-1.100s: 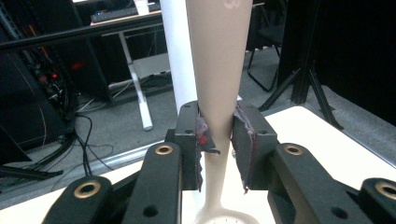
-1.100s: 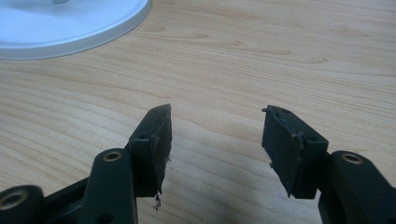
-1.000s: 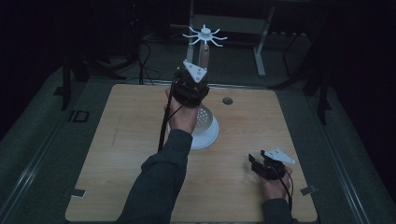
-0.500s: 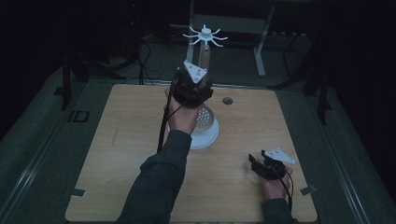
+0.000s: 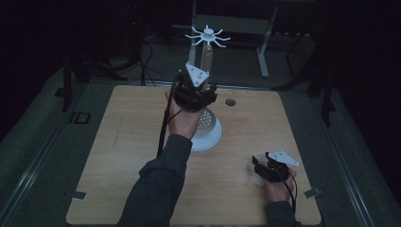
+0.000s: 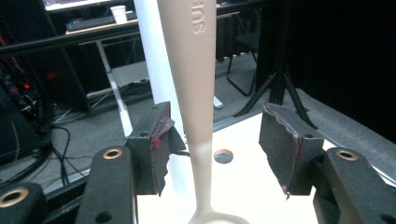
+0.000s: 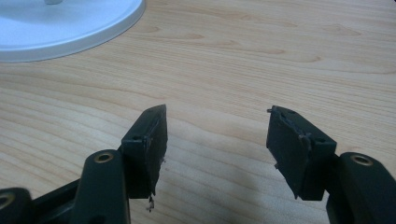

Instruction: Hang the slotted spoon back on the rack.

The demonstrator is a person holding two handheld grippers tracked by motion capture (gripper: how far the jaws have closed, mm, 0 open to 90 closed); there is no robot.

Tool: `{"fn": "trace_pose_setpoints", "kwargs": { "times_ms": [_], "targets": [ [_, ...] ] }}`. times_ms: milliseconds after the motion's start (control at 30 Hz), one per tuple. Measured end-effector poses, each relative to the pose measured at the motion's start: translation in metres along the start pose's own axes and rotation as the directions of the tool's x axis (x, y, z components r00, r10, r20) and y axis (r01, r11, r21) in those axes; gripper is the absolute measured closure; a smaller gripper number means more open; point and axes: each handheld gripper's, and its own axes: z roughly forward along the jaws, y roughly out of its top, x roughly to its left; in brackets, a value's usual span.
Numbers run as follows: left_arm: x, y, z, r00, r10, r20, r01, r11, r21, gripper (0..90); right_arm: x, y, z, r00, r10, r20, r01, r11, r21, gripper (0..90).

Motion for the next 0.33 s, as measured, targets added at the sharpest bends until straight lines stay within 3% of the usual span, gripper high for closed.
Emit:
{"fn": "trace_pose_setpoints", "kwargs": {
  "times_ms": [333],
  "targets": [
    [-0.0037,-0.0098,-0.0059,0.9993,-0.001,0.037,0.001,1.0,0.0,43.5,-0.0004,-0.0001,-0.0003,0.9999,-0.001,0.014,0.001,1.0,-0.002,37.6]
  ]
}}
